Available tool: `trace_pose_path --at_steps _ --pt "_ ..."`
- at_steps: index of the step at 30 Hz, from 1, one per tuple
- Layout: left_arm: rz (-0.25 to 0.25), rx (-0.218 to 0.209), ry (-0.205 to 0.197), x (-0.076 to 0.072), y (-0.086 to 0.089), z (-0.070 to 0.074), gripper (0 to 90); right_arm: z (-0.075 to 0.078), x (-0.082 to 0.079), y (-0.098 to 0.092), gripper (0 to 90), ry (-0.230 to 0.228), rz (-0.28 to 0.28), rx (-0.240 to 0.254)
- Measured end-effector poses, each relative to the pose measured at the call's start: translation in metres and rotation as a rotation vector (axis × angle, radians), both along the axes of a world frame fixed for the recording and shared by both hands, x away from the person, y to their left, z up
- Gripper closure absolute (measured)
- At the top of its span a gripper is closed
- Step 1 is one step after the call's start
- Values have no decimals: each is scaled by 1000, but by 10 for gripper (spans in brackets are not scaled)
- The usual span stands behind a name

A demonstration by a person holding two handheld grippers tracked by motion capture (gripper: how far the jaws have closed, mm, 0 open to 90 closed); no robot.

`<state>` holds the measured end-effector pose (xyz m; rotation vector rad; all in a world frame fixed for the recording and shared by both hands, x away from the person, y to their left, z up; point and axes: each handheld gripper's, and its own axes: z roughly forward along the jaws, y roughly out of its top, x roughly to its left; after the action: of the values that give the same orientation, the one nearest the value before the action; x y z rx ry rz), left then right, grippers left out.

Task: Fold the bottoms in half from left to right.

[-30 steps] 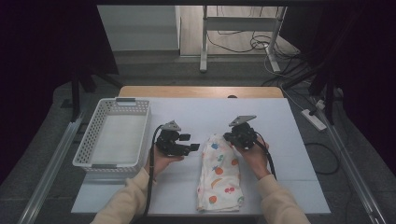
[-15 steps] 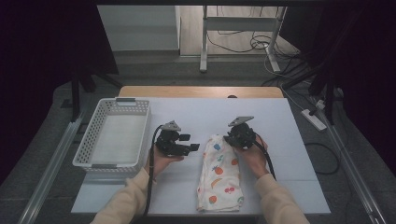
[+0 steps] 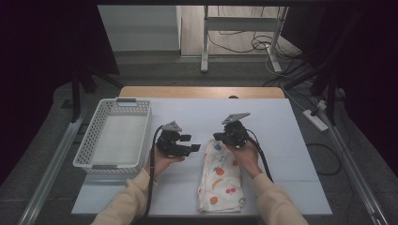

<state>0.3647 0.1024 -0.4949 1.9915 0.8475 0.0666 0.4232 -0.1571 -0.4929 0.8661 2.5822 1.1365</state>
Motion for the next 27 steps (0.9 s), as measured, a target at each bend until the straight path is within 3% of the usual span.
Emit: trace_pose_path --at_steps 5,13,23,27 --pt "2 -1 2 0 0 -1 339 -13 11 1 891 24 -24 -20" --pt "-2 5 2 -1 -1 -1 338 -26 20 2 895 43 -47 23" --pt "3 5 3 0 1 -1 338 -22 15 0 895 55 -25 7" --pt "4 2 -3 0 1 0 338 -11 13 -7 893 38 -38 58"
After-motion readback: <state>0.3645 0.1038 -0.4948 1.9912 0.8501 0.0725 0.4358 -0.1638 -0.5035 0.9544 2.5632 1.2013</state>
